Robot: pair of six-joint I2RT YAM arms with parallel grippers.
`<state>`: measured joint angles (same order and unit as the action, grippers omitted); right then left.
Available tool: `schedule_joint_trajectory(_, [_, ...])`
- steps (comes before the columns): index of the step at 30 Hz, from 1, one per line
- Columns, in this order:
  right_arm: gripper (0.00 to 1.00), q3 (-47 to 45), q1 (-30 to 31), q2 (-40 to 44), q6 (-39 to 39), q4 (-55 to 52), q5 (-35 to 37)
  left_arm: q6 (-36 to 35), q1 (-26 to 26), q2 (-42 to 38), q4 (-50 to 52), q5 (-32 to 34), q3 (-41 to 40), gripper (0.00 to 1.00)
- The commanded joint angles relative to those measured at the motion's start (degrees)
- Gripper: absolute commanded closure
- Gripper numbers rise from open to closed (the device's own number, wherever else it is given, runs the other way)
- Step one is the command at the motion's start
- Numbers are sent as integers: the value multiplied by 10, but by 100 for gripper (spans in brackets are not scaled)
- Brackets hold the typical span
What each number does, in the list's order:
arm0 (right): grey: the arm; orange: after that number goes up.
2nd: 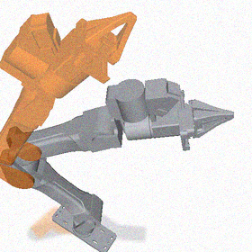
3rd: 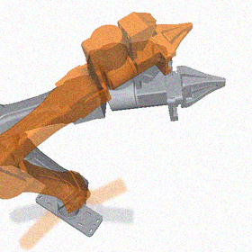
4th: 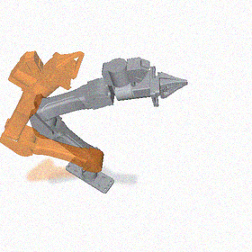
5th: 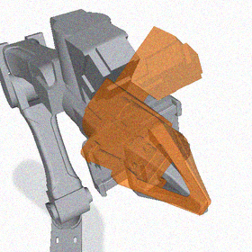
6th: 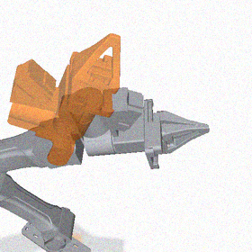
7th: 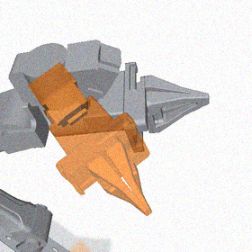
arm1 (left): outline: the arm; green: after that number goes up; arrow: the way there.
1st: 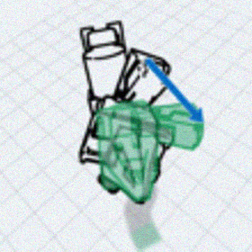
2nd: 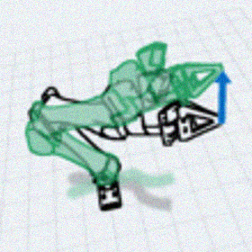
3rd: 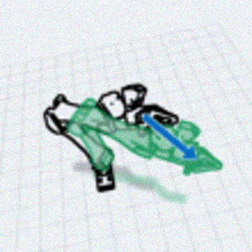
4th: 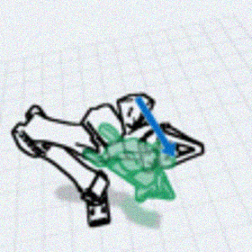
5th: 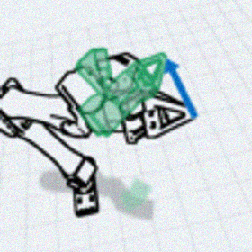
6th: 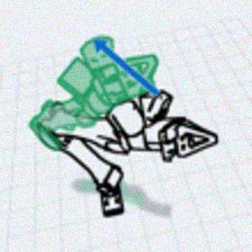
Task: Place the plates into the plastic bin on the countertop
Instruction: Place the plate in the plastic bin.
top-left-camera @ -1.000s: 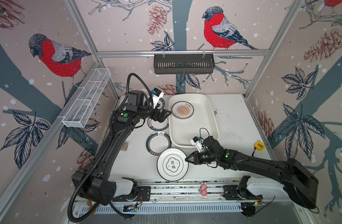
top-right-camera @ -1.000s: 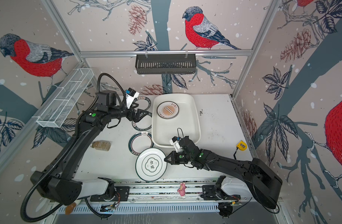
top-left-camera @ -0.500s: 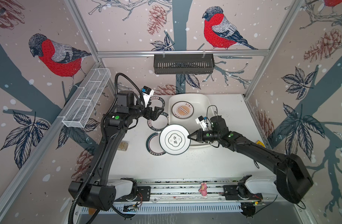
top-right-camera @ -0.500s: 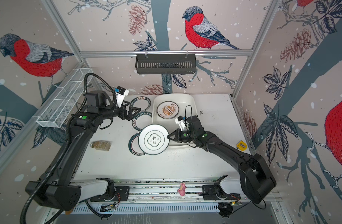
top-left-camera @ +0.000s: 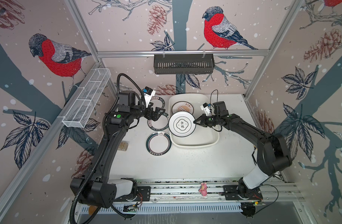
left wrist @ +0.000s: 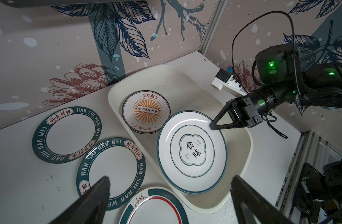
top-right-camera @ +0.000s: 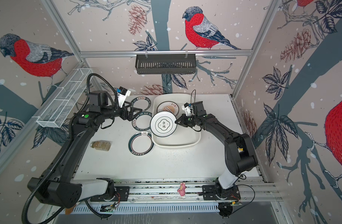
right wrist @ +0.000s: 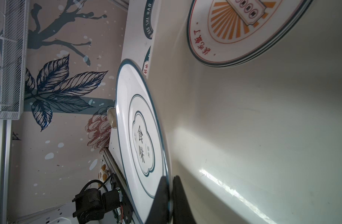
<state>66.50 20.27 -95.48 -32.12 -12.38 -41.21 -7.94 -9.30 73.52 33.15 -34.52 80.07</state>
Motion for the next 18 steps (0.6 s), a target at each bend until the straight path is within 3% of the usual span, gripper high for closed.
schedule_joint_trajectory(1, [100, 13, -8, -16, 27, 8, 0, -7, 1, -2, -8, -10, -1, 4])
schedule_joint_trajectory(9, [100, 25, -31, -47, 59, -13, 57, -7, 1, 1, -9, -10, -4, 4])
schedule_joint_trajectory(18, [100, 39, -37, -86, 79, -34, 57, -7, 1, 7, -9, -12, -5, 4])
